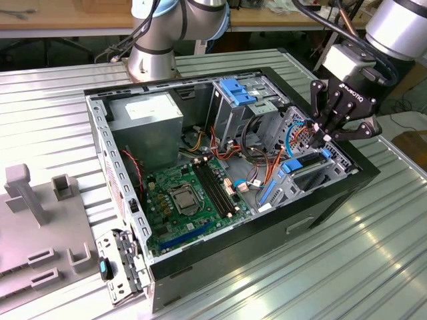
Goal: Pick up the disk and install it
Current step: 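Insert the disk into the insertion slot, then insert the first disk wire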
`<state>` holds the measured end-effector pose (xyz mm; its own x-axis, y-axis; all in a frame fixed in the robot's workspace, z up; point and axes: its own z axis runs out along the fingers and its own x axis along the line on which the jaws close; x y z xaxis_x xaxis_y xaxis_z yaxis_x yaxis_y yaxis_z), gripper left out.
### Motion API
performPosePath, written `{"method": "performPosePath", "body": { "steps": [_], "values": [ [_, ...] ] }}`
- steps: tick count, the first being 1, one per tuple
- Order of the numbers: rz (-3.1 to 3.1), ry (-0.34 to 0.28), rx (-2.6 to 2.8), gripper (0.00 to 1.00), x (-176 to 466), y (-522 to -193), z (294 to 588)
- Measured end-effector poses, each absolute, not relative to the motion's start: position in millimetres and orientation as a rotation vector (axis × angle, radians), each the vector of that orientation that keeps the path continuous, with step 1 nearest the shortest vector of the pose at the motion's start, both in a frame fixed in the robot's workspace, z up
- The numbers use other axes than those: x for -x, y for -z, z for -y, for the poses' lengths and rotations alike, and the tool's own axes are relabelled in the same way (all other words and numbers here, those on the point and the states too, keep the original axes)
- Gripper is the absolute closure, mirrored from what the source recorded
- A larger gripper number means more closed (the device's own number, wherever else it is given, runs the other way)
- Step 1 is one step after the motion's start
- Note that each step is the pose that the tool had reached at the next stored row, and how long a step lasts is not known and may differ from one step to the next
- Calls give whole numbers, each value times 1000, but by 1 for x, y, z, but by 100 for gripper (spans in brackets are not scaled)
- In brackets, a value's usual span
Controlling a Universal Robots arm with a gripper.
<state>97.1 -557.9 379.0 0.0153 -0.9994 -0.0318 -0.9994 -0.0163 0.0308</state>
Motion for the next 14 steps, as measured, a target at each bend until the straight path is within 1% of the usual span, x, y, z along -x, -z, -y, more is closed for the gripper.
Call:
{"method": "performPosePath", "body": {
  "steps": [14],
  "values": [
    [-2202,-68,2238,89,-98,-379,558]
  ]
}}
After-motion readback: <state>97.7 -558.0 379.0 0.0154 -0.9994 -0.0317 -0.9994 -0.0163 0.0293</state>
